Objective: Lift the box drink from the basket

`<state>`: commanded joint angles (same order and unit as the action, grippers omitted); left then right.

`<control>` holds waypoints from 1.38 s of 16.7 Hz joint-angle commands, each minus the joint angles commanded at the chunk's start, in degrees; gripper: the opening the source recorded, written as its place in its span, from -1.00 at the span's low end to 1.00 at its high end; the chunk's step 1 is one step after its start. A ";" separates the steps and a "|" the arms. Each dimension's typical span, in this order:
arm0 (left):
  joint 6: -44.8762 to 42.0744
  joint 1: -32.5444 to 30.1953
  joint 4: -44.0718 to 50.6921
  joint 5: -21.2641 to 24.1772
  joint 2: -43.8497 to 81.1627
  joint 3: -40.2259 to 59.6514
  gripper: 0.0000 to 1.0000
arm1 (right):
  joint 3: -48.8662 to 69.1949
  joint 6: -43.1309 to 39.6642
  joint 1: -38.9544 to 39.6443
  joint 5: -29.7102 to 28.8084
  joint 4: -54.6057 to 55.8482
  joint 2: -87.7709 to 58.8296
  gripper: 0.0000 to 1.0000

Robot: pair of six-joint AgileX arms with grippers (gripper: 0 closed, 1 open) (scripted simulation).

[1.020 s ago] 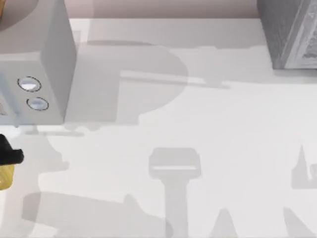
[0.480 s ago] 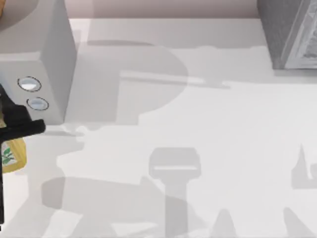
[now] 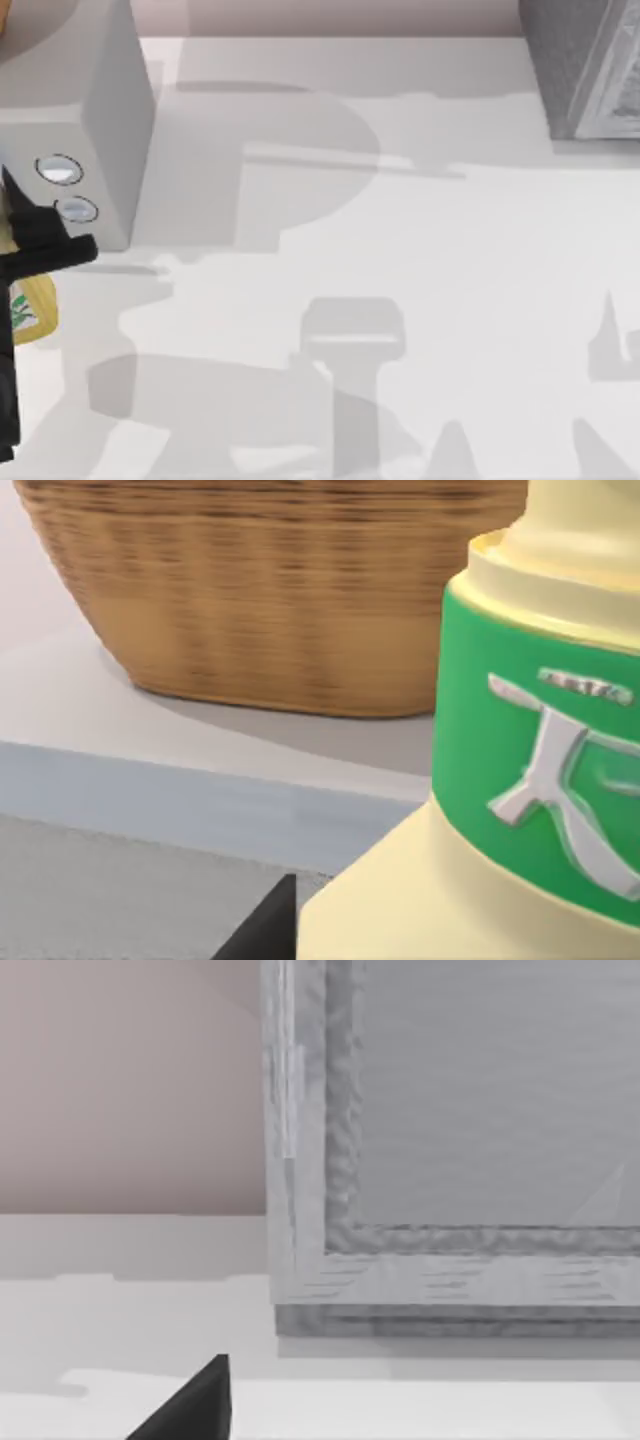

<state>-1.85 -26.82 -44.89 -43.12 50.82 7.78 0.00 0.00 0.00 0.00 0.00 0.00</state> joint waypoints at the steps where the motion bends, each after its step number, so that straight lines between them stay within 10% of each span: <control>1: 0.05 0.12 -0.70 0.16 0.71 -0.04 -1.00 | 0.00 0.00 0.00 0.00 0.00 0.00 1.00; 20: 0.27 9.27 -35.69 9.90 35.08 -0.55 -1.00 | 0.00 0.00 0.00 0.00 0.00 0.00 1.00; 23: 0.27 9.27 -35.69 9.90 35.08 -0.55 -0.55 | 0.00 0.00 0.00 0.00 0.00 0.00 1.00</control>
<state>-1.57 -17.55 -80.58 -33.22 85.89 7.22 0.00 0.00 0.00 0.00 0.00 0.00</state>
